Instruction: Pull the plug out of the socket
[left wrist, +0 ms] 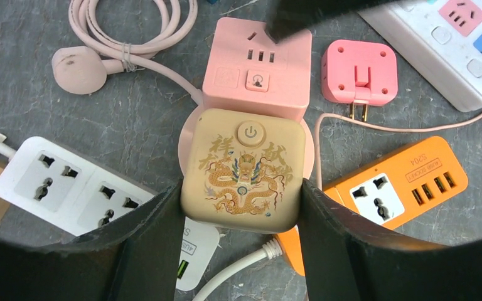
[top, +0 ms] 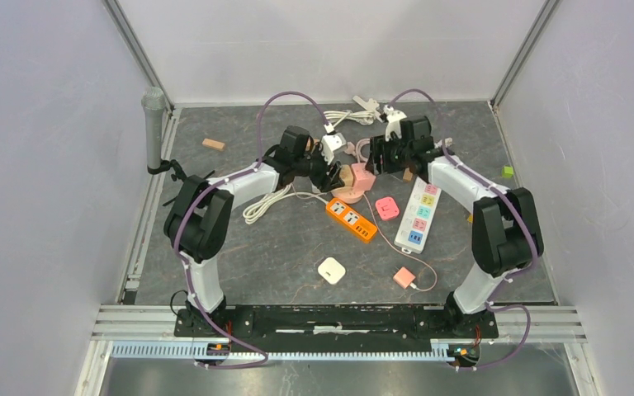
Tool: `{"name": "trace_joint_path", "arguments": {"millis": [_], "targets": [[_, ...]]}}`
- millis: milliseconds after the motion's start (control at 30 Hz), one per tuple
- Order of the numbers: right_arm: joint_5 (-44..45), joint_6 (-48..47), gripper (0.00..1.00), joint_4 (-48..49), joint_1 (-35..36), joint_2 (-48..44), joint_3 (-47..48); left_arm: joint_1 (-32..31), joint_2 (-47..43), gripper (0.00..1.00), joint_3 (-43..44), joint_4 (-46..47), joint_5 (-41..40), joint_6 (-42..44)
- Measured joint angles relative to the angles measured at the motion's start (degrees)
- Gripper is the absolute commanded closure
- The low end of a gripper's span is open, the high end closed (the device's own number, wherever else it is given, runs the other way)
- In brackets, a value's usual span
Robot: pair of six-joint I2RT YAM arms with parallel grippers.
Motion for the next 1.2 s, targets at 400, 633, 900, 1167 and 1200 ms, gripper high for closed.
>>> {"name": "trace_joint_path", "arguments": {"millis": [400,633,900,1167,1200], "targets": [[-7.3,2.7,0.17,-5.7,-2.0,4.7,5.9,-0.6,2.3,0.98,0.0,2.4,0.8,0.8],[-10.5,3.2,0.34,-5.7,-1.9,4.7,2.5,-0.9,2.7,0.98,0.0,3.0,0.7,0.7],[-10.0,3.6,0.54,-2.9,-1.7,4.0,0.4,-0.7,2.6,0.98,-2.0,7.0,0.9,-1.2],[-9.0,3.6,0.60,-1.7,-1.5,3.8,-0.4,0.0,2.1,0.98,-5.7,14.7,1.4,-6.4],[-8.8,3.6,0.60,-1.7,-1.4,3.8,-0.4,0.2,2.1,0.98,-6.1,15.5,1.5,-7.4]]}}
